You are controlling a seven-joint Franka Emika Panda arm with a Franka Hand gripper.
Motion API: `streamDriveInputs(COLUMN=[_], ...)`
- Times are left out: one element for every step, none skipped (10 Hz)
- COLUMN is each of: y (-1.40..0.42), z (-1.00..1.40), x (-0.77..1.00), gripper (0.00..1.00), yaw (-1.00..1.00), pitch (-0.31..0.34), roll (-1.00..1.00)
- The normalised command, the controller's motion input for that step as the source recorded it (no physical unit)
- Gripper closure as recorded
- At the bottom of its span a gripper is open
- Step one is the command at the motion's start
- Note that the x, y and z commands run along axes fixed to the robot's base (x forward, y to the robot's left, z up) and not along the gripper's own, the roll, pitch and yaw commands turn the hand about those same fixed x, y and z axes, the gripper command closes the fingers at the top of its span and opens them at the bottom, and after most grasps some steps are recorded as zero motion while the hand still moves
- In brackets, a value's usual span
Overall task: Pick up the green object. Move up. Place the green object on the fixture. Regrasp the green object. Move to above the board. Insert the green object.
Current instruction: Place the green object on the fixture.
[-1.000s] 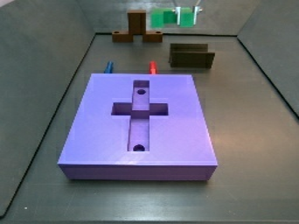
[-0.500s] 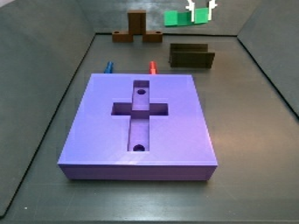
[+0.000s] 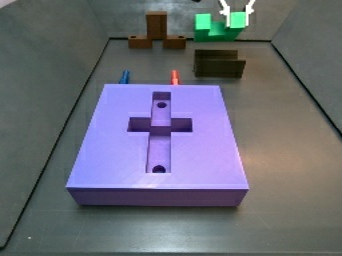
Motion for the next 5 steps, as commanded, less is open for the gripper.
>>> streamDriveInputs(y=[0.12,0.15,0.0,0.0,0.03], z=[-0.01,0.0,-0.01,-0.29,-0.65], x=[0.77,0.41,0.0,0.0,0.0], gripper=[1.0,1.0,1.0,1.0,1.0], yaw=[-0.12,-0.17,0.03,0.04,0.0], pitch=[0.234,0.0,-0.02,-0.231,-0.374], roll=[-0.72,-0.53,0.0,0.0,0.0])
